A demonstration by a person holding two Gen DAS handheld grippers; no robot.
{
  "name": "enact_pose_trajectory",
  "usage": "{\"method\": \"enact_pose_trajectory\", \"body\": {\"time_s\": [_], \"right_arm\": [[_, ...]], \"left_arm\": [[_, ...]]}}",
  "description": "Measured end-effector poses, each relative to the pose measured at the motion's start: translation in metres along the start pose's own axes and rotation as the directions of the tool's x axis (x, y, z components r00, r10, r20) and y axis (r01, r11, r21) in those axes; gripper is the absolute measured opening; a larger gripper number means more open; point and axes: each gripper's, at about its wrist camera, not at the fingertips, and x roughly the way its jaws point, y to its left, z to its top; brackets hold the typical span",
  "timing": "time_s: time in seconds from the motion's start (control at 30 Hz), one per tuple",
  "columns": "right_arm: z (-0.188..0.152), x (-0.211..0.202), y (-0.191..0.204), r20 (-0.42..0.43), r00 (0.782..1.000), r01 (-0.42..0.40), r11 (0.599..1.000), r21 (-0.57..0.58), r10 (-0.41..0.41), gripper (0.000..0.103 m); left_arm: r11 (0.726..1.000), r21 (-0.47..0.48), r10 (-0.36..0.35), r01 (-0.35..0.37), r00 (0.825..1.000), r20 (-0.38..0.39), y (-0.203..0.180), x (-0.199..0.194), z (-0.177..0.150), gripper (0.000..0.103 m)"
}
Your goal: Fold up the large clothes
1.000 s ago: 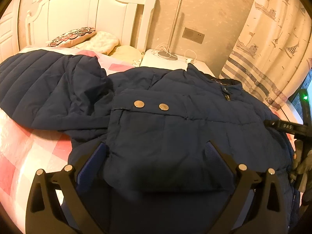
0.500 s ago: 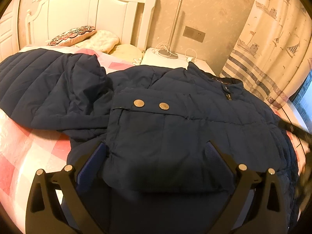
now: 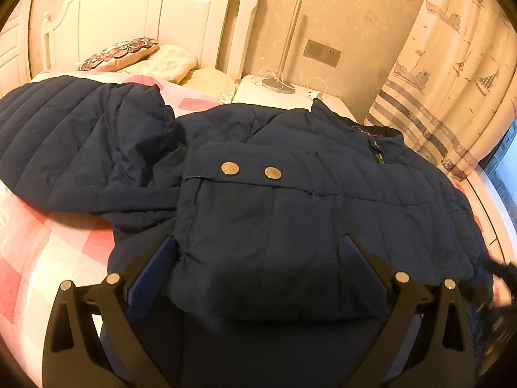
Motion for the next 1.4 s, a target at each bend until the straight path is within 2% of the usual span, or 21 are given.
{"method": "enact_pose_trajectory", "body": {"time_s": [0.07,0.13,0.2,0.23,0.33,0.4,0.5,0.57,0.63,0.73,0.8,0.83,0.87,0.93,1.0,1.03,1.1,1.17,1.2,1.3,1.4], "right_arm": [[-0.011,0.020,0.007,-0.039,0.998,0.053,0.998,-0.029,-0.055,0.097],[-0.012,0.021,0.008,-0.021,0.997,0.078,0.997,-0.026,-0.079,0.098],[-0.014,0.023,0.007,-0.023,0.996,0.084,0.996,-0.029,-0.084,0.098],[-0.015,0.022,0.005,-0.021,0.997,0.076,0.997,-0.025,-0.077,0.098],[-0.015,0.023,-0.001,-0.027,0.999,0.042,0.999,-0.006,-0.042,0.098],[-0.015,0.024,-0.002,-0.028,0.999,0.043,0.999,-0.007,-0.043,0.098],[-0.015,0.024,-0.001,-0.026,0.999,0.045,0.999,-0.011,-0.045,0.098],[-0.015,0.024,-0.002,-0.026,0.999,0.042,0.999,-0.009,-0.042,0.098],[-0.015,0.023,-0.001,-0.026,0.999,0.041,0.999,-0.009,-0.041,0.098],[-0.015,0.024,-0.001,-0.027,0.999,0.036,0.999,-0.006,-0.036,0.099],[-0.015,0.024,-0.002,-0.028,0.999,0.029,1.000,-0.002,-0.029,0.099],[-0.015,0.024,-0.002,-0.027,0.999,0.027,1.000,0.000,-0.027,0.099],[-0.015,0.023,-0.003,-0.026,0.999,0.024,1.000,0.001,-0.024,0.099],[-0.015,0.022,-0.003,-0.019,1.000,0.020,1.000,0.005,-0.020,0.099],[-0.015,0.021,-0.004,-0.014,1.000,0.013,1.000,0.009,-0.013,0.099],[-0.015,0.021,-0.003,-0.011,1.000,0.011,1.000,0.011,-0.011,0.099],[-0.015,0.019,-0.004,-0.001,1.000,0.006,1.000,0.018,-0.006,0.098],[-0.015,0.016,-0.006,0.016,1.000,0.003,1.000,0.029,-0.004,0.098],[-0.016,0.013,-0.008,0.036,0.999,-0.002,0.999,0.042,0.000,0.098],[-0.019,-0.004,-0.020,0.132,0.991,-0.011,0.993,0.118,-0.005,0.098],[-0.026,-0.027,-0.045,0.268,0.963,-0.036,0.965,0.259,-0.036,0.098]], "left_arm": [[1.000,-0.009,-0.024,0.024,1.000,0.010,0.003,-0.004,-0.001,0.100],[0.997,-0.036,-0.071,0.072,0.997,0.031,0.014,-0.014,0.001,0.100],[0.990,-0.114,-0.071,0.079,0.995,0.076,0.037,-0.029,0.007,0.100],[0.979,-0.190,-0.057,0.079,0.991,0.119,0.059,-0.042,0.011,0.100],[0.902,-0.424,0.008,0.084,0.978,0.209,0.137,-0.079,0.024,0.100],[0.828,-0.560,0.132,0.005,0.970,0.204,0.198,-0.095,0.027,0.098],[0.750,-0.650,0.288,-0.121,0.945,0.156,0.262,-0.107,0.030,0.093],[0.702,-0.685,0.354,-0.195,0.930,0.098,0.306,-0.106,0.035,0.090],[0.689,-0.685,0.378,-0.236,0.924,0.061,0.333,-0.102,0.041,0.087],[0.703,-0.654,0.385,-0.277,0.923,0.023,0.353,-0.090,0.056,0.087],[0.701,-0.647,0.398,-0.300,0.917,0.007,0.356,-0.083,0.065,0.084],[0.705,-0.639,0.404,-0.308,0.915,0.005,0.354,-0.080,0.070,0.060],[0.722,-0.631,0.378,-0.284,0.926,0.016,0.352,-0.077,0.074,0.031],[0.731,-0.638,0.355,-0.242,0.933,0.053,0.344,-0.078,0.083,0.014],[0.747,-0.625,0.387,-0.227,0.913,0.131,0.323,-0.093,0.090,0.010],[0.779,-0.591,0.390,-0.211,0.901,0.192,0.298,-0.106,0.095,0.009],[0.834,-0.520,0.363,-0.185,0.893,0.264,0.257,-0.120,0.103,0.008],[0.911,-0.395,0.266,-0.116,0.898,0.351,0.200,-0.138,0.114,0.007],[0.951,-0.304,0.183,-0.063,0.904,0.385,0.162,-0.146,0.119,0.007],[0.996,-0.079,-0.006,0.041,0.916,0.401,0.062,-0.153,0.118,0.007],[0.988,0.092,-0.146,0.122,0.932,0.331,-0.034,-0.136,0.100,0.008]]}}
